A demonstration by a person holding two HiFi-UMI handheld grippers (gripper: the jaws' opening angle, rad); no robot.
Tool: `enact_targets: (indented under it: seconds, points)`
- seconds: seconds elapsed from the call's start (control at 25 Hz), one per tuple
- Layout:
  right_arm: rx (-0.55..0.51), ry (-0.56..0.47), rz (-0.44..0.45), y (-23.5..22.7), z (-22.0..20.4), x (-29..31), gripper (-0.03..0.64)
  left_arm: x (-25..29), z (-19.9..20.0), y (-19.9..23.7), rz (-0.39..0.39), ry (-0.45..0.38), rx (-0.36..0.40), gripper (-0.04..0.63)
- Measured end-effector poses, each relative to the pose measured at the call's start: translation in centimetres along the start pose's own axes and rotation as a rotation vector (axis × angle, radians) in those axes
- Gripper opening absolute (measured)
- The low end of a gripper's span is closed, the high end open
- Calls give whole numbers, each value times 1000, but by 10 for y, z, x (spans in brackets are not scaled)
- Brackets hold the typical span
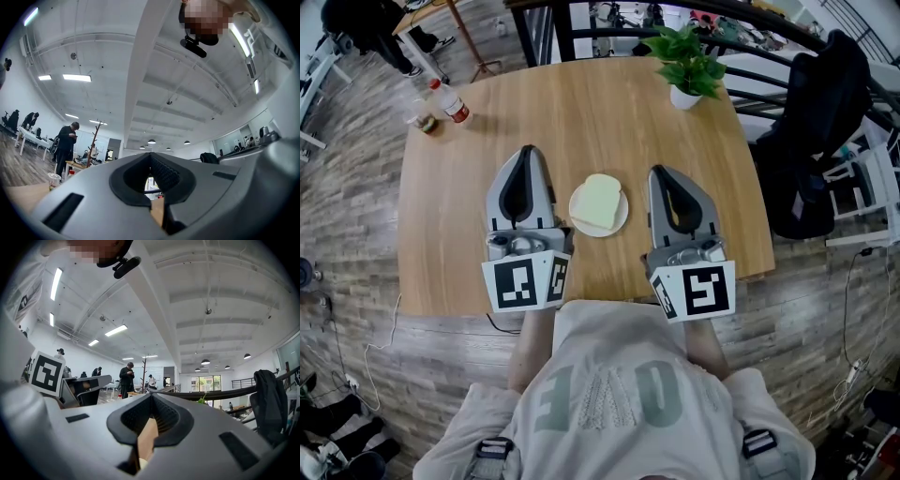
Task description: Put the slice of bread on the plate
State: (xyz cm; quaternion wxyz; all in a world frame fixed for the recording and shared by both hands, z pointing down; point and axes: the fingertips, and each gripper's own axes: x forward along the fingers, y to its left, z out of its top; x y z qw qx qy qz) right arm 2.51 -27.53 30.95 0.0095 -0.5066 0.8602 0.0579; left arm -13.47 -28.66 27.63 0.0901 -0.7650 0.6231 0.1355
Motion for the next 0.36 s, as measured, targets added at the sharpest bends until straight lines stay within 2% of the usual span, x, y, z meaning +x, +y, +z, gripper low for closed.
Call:
enact_targets:
  seconds: [0.36]
  points:
    - [-7,23,15,3,-5,5,18,2,-1,2,-7,6,-16,9]
